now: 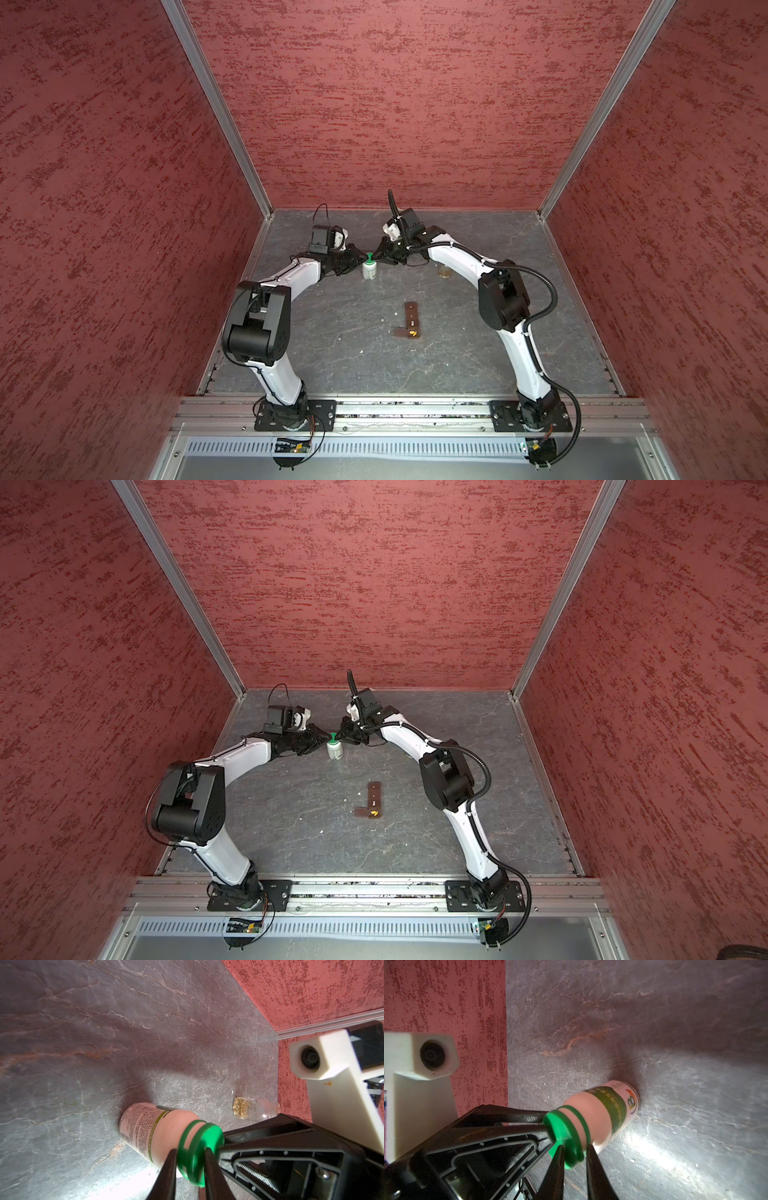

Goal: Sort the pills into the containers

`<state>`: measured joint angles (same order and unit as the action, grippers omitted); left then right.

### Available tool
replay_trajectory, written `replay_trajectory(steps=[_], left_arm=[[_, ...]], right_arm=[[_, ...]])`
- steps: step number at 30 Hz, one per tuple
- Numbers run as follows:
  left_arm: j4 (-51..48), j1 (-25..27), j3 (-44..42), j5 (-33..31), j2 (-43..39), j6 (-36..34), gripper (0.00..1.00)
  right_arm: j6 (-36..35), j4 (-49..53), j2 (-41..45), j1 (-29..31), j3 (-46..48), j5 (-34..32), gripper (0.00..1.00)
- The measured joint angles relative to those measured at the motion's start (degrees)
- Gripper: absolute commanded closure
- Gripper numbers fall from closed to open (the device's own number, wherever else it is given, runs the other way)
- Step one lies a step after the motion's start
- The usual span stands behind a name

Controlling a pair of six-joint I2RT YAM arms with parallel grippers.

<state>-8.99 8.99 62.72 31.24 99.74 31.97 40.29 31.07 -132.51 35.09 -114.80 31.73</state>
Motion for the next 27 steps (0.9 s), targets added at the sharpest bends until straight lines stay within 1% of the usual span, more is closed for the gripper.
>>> replay_trajectory(steps=[8,12,16,19,25,27], left_arm=[[-0.63,0.0,1.57,-0.2,1.14,-0.96,0.78],[-0.68,0.0,1.6,-0.28,1.14,-1.01,0.78],[-0.59,0.02,1.62,-0.28,1.07,-0.98,0.77],[-0.76,0.11,1.62,-0.07,0.94,-0.98,0.74],[-2.25,0.13,1.81,0.2,0.74,-0.96,0.72],[-2.78,0.11,1.97,0.22,0.72,-0.92,0.7]], right_arm=[[-0.2,-0.04,-0.26,-0.04,-0.22,0.76,0.84],[-0.42,0.24,-0.26,-0.07,-0.35,0.59,0.8],[-0.85,1.14,-0.24,-0.04,-0.9,-0.31,0.74],[-0.92,1.55,-0.26,0.09,-1.07,-1.84,0.72],[-1.2,3.74,-0.63,0.61,-3.1,-4.15,0.7],[-1.31,4.79,-0.85,0.68,-3.91,-4.72,0.68]])
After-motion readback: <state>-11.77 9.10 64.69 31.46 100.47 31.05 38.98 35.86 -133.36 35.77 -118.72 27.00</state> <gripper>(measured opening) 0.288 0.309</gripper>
